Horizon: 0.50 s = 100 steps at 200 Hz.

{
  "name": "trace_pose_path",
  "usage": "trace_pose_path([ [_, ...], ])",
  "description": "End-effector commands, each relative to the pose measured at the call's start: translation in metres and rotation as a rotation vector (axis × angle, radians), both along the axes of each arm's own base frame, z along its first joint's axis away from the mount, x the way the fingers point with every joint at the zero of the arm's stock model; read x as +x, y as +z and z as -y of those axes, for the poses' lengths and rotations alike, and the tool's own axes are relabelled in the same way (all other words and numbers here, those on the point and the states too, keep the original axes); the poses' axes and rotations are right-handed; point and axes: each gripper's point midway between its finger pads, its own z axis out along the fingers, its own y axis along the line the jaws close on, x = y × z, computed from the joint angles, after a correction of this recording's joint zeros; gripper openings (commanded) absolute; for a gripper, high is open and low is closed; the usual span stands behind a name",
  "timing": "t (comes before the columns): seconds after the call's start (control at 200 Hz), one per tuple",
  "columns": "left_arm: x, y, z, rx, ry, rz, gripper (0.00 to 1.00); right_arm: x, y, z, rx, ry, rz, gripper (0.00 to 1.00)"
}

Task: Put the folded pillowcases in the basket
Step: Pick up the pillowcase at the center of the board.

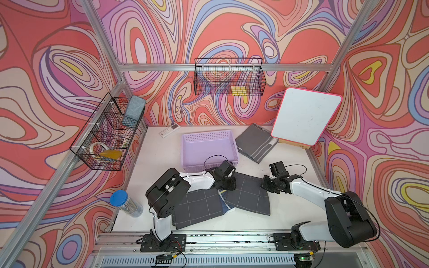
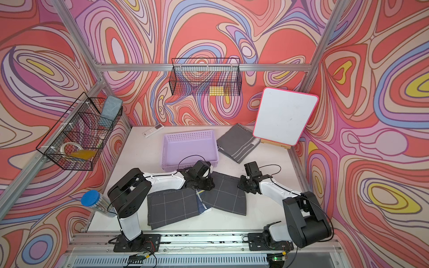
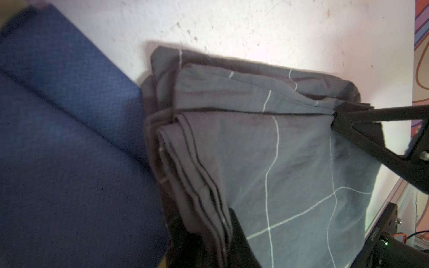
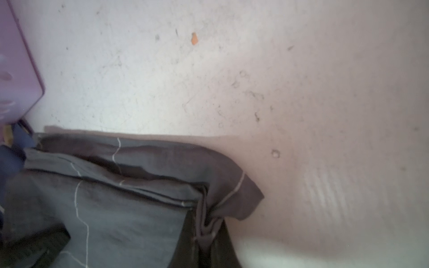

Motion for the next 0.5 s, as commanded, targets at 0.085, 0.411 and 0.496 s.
trace_pose_path([
  [0.085,-0.006,0.014,-0.001,-0.006,-0.015,0.014,0.0,0.0,0.021,-0.004,0.039,0.022,0.058,0.0],
  [0.411,0.006,0.067,-0.005,-0.052,0.022,0.138,0.0,0.01,0.086,-0.002,0.045,0.037,0.259,0.0],
  [0.496,0.008,0.081,-0.006,-0.058,0.024,0.165,0.0,0.013,0.104,-0.001,0.042,0.041,0.305,0.0],
])
